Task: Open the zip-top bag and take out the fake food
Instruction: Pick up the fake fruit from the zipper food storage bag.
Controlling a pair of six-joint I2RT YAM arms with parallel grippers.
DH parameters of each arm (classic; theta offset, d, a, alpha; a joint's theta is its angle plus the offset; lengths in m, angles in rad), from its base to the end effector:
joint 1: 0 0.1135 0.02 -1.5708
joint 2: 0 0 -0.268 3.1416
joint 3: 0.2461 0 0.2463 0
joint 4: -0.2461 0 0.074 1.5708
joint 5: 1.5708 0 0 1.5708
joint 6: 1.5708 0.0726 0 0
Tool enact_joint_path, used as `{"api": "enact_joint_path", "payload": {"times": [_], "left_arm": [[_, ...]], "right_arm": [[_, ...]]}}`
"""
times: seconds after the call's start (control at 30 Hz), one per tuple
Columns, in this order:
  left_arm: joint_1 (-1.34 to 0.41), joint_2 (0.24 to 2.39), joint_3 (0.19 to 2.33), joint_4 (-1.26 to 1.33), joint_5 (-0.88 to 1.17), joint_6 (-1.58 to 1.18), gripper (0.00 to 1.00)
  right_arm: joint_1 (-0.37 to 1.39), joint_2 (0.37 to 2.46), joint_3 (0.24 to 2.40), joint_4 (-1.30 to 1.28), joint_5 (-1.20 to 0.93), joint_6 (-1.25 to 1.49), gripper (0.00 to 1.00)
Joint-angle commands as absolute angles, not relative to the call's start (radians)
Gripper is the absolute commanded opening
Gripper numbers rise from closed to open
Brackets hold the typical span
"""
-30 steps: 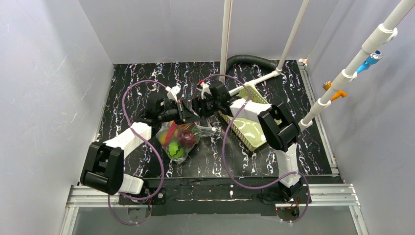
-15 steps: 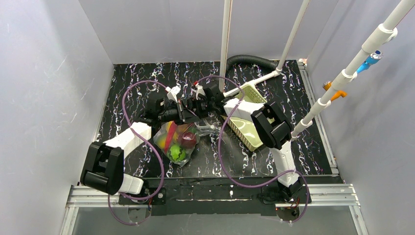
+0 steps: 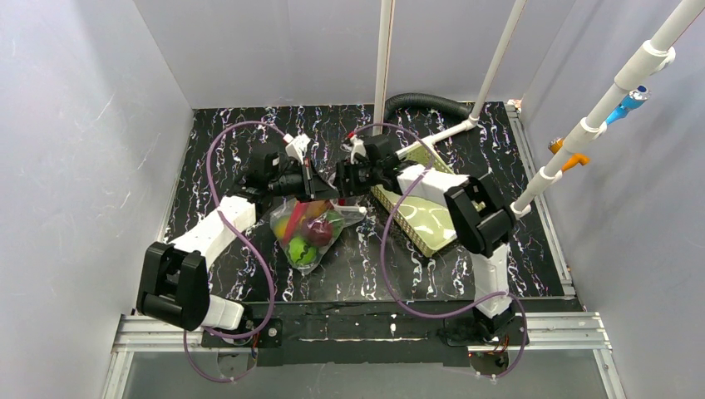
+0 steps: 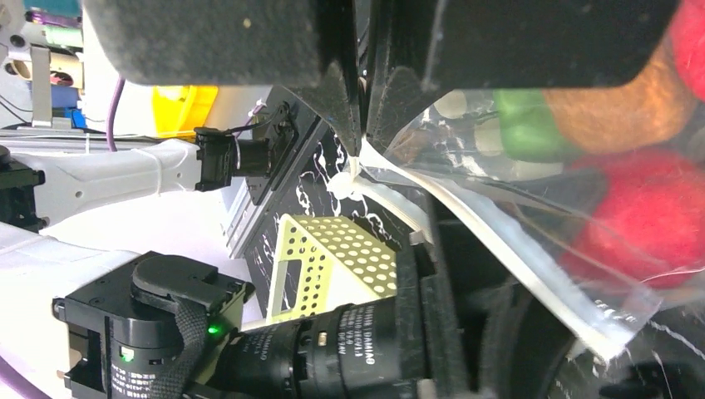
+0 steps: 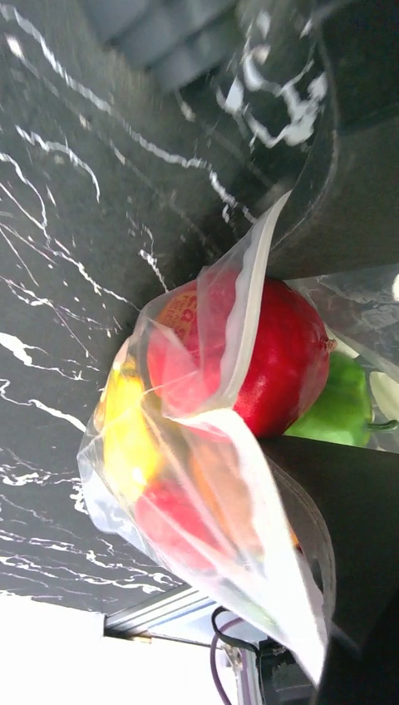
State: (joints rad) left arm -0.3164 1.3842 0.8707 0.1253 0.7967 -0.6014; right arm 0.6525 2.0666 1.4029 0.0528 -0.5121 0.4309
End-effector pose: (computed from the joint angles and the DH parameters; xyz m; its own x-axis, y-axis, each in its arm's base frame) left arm 0.2911 -0.1499 0.2645 -0.7756 -0.1623 -0.6101 0.4945 0.4446 -0.7469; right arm 0.3638 0.3228 0.1706 -0.7684 -0.1289 -0.6269 -0.5803 0.5534 0.5975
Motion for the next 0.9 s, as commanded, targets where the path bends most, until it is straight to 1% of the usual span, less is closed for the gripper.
{"api": "enact_joint_path", "payload": {"times": [0.0,0.13,0.37,0.53,0.87], "left_arm": [[-0.318,1.377,0.985,-0.009,0.822,-0.489,0.00],[-0.318,1.403,1.014,-0.090,0.799,-0.428,0.00],[-0.316,1.456,1.013,-0.089,0.818,-0.398,0.00],[-0.316,1.454,1.030,-0.099,0.823,-0.358,0.00],[-0.314,1.449,1.034,-0.138,0.974,-0.209,0.00]], "right_arm": [[0.634,1.912,1.350,0.109,-0.480,0.369,0.35],[0.634,1.838,1.312,0.080,-0.447,0.336,0.33],[0.634,1.740,1.259,0.020,-0.438,0.290,0.32],[0.634,1.697,1.241,-0.043,-0.434,0.219,0.31],[0.634,1.628,1.218,-0.064,-0.503,0.125,0.29]]}}
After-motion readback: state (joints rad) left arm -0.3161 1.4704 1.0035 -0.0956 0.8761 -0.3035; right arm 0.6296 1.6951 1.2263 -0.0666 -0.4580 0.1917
